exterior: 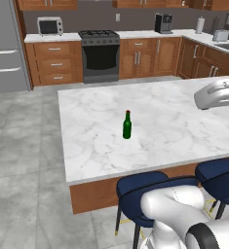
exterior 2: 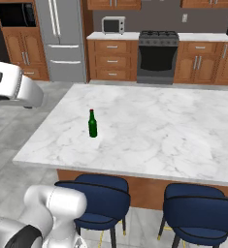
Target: Get the candle and the beer from the cabinet and move them to the dining counter.
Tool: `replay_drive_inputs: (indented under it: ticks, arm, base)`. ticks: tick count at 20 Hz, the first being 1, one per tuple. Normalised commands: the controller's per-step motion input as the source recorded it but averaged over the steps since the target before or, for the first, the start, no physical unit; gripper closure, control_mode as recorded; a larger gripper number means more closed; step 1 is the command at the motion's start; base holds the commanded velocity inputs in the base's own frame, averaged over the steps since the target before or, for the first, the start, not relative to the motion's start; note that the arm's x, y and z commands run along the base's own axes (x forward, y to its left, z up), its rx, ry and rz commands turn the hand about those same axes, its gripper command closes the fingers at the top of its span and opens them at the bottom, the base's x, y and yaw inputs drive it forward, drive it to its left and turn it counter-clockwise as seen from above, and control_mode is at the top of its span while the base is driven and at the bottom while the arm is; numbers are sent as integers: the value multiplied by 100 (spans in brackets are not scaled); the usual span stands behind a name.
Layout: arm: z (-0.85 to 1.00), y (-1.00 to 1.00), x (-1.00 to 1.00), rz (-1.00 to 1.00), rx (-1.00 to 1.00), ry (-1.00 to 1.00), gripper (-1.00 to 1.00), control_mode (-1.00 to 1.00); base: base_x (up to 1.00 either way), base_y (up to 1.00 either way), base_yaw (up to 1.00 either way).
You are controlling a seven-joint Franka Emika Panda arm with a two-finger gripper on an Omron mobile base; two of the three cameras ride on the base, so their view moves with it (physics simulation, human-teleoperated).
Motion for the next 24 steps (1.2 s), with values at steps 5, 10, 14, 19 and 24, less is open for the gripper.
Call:
replay_drive_inputs:
  ticks: [5,10,14,19,24]
  arm:
    - [0,-29,0,7,1,0,-100,-100]
    - [0,-1,0,2,0,1,-100,-100]
    - [0,0,0,0,0,0,-100,100]
    - [0,0,0,0,0,0,-100,100]
    - [0,0,0,0,0,0,-100,100]
  base:
    - [0,0,0]
    - [0,0,0]
    - [-4,0,0]
    - [-73,31,-1]
    - [-78,100,-7]
